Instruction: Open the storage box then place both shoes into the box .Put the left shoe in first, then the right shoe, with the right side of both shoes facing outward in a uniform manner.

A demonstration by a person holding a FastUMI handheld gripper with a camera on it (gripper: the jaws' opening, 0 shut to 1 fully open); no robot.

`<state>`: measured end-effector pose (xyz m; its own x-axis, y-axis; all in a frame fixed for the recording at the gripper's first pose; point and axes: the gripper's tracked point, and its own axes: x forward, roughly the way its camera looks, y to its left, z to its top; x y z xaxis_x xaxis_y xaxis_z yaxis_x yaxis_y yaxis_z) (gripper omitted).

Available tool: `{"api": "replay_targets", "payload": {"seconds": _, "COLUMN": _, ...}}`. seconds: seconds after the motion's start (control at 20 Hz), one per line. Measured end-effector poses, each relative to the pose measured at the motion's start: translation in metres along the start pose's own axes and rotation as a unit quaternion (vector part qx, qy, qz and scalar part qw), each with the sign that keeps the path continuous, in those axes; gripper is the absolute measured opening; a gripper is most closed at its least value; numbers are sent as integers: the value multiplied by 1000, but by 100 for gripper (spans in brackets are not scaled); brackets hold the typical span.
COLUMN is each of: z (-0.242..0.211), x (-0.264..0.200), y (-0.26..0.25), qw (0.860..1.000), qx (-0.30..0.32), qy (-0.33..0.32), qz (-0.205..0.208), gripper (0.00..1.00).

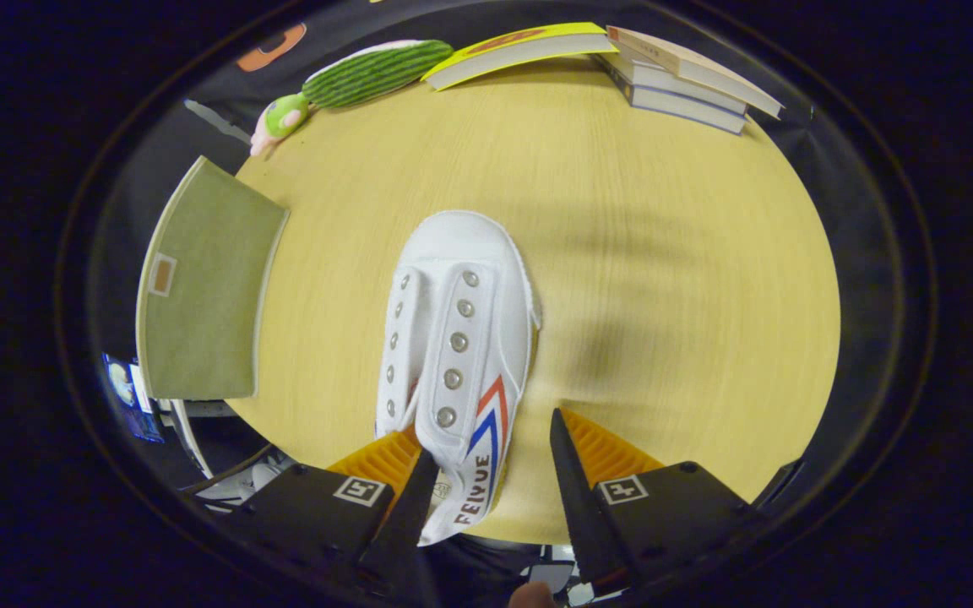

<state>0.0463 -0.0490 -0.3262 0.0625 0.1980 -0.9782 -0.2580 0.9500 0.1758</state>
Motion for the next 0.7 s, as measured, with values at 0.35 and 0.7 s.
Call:
{"api": "replay_targets", "payload": {"seconds": 0.35, "z": 7, "x": 12, "y": 15, "qw": 999, "qx": 34, "qy": -9, "qz": -3, "gripper": 76}}
{"api": "replay_targets", "payload": {"seconds": 0.7, "z": 6, "x": 14, "y": 14, "qw": 996, "qx": 84, "qy": -43, "qz": 0, "gripper": 39}}
